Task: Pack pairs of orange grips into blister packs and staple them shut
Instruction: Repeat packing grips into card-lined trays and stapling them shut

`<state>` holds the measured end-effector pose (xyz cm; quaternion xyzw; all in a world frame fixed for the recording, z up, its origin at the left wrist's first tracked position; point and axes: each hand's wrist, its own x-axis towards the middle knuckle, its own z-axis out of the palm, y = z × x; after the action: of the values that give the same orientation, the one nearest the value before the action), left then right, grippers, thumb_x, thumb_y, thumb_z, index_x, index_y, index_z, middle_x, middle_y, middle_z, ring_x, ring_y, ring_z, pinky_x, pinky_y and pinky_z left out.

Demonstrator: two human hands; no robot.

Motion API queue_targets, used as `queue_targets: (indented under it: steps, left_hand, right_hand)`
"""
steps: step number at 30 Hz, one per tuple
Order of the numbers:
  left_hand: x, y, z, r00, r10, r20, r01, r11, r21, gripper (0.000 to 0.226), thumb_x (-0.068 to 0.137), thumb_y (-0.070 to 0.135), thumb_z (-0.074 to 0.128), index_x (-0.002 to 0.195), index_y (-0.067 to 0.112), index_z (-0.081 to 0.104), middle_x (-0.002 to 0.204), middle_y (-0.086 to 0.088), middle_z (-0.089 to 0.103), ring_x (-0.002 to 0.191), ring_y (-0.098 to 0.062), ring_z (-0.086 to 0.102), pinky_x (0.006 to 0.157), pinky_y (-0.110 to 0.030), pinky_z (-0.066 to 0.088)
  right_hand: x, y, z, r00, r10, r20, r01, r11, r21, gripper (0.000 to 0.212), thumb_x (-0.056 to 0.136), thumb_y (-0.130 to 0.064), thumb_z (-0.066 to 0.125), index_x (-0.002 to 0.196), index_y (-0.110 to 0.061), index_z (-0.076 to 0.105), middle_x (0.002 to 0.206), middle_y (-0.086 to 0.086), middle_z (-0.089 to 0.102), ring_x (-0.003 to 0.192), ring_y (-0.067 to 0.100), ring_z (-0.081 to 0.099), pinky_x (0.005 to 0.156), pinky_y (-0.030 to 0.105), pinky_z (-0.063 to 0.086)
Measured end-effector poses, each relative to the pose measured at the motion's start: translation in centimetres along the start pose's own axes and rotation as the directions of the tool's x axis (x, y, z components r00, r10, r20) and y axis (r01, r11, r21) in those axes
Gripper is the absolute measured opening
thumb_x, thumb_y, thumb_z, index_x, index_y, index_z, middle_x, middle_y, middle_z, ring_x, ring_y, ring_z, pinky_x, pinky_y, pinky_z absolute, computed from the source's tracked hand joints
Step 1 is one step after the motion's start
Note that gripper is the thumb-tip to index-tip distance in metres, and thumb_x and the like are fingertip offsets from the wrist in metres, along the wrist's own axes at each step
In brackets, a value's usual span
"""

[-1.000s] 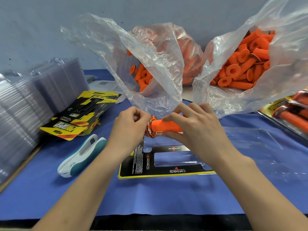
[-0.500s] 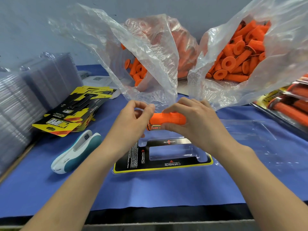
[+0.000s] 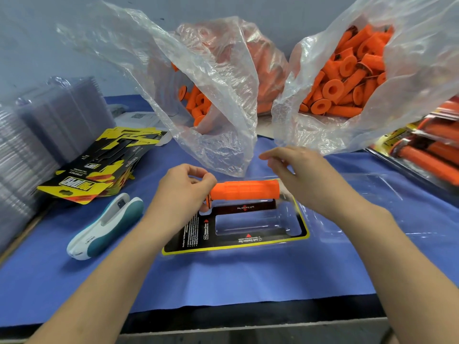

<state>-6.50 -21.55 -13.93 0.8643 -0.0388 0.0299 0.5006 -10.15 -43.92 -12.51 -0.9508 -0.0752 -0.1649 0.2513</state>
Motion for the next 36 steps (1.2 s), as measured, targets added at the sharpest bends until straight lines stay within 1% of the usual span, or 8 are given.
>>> queue_targets:
  steps: [6,10,14,18,22,26,31,36]
  left_hand:
    - [0.2,-0.1,0.3,0.998,-0.064,-0.014,0.064,0.998,0.005,0.006,0.084,0.028,0.065,0.080,0.022,0.064,0.056,0.006,0.069,0.047,-0.019,0.069,0.062,-0.031,0.053]
    - [0.4,-0.2,0.0,0.998,-0.059,-0.026,0.059,0.998,0.008,0.007,0.083,0.027,0.066,0.078,0.023,0.065,0.054,0.009,0.068,0.045,-0.020,0.068,0.059,-0.030,0.051]
    - [0.5,-0.4,-0.6,0.997,-0.061,-0.040,0.062,0.998,0.018,0.007,0.083,0.027,0.067,0.078,0.022,0.066,0.055,0.005,0.068,0.046,-0.020,0.068,0.066,-0.037,0.058]
    - [0.4,-0.1,-0.9,0.997,-0.060,-0.038,0.061,0.998,0.021,0.007,0.084,0.025,0.066,0.079,0.022,0.066,0.063,0.000,0.070,0.048,-0.021,0.069,0.068,-0.040,0.061]
    - [0.3,0.1,-1.2,0.998,-0.049,-0.047,0.052,0.997,0.065,0.008,0.085,0.028,0.066,0.079,0.023,0.064,0.065,0.001,0.070,0.046,-0.019,0.067,0.052,-0.029,0.053]
    - [0.2,0.0,-1.3,0.998,-0.060,-0.034,0.062,0.997,0.054,0.008,0.085,0.028,0.066,0.080,0.023,0.065,0.070,-0.003,0.070,0.044,-0.017,0.066,0.069,-0.037,0.058]
    - [0.2,0.1,-1.3,0.998,-0.056,-0.039,0.058,0.996,0.073,0.009,0.085,0.030,0.066,0.079,0.023,0.064,0.070,-0.002,0.071,0.046,-0.017,0.067,0.067,-0.035,0.057]
    - [0.0,0.1,-0.8,0.998,-0.060,-0.020,0.061,0.997,0.054,0.009,0.086,0.028,0.066,0.079,0.022,0.064,0.065,0.000,0.070,0.046,-0.019,0.068,0.061,-0.033,0.053]
  right_hand:
    - [-0.6,0.9,1.4,0.992,0.055,0.116,-0.019,0.956,-0.292,0.051,0.100,-0.009,0.038,0.145,-0.032,0.040,0.139,-0.005,0.047,0.123,0.026,0.041,0.104,0.039,0.030]
    - [-0.9,1.6,2.0,0.990,0.029,0.138,0.022,0.936,-0.350,0.049,0.099,-0.014,0.043,0.144,-0.034,0.041,0.141,-0.006,0.044,0.125,0.024,0.040,0.105,0.035,0.026]
    - [-1.3,2.1,2.6,0.983,0.002,0.185,0.073,0.915,-0.397,0.049,0.097,-0.014,0.046,0.141,-0.035,0.042,0.142,-0.004,0.042,0.124,0.025,0.041,0.109,0.035,0.025]
    - [-1.4,2.3,2.6,0.983,0.018,0.184,0.055,0.921,-0.387,0.053,0.094,-0.010,0.047,0.141,-0.035,0.042,0.143,-0.004,0.041,0.120,0.025,0.042,0.107,0.033,0.026]
    - [-1.3,2.4,2.3,0.982,0.080,0.171,-0.030,0.961,-0.277,0.053,0.096,-0.007,0.043,0.144,-0.031,0.043,0.144,-0.004,0.043,0.124,0.027,0.041,0.103,0.035,0.032]
    - [-1.3,2.5,2.1,0.981,0.119,0.151,-0.083,0.970,-0.227,0.041,0.104,-0.023,0.037,0.143,-0.029,0.046,0.142,-0.002,0.048,0.127,0.029,0.041,0.106,0.037,0.029]
    - [-1.4,2.5,2.3,0.971,0.165,0.170,-0.131,0.972,-0.195,0.039,0.104,-0.038,0.035,0.142,-0.032,0.045,0.143,-0.004,0.047,0.136,0.026,0.035,0.119,0.048,0.013]
    - [-1.4,2.9,2.3,0.968,0.161,0.194,-0.125,0.975,-0.186,0.040,0.105,-0.029,0.033,0.144,-0.031,0.041,0.144,-0.002,0.046,0.134,0.027,0.037,0.117,0.048,0.018]
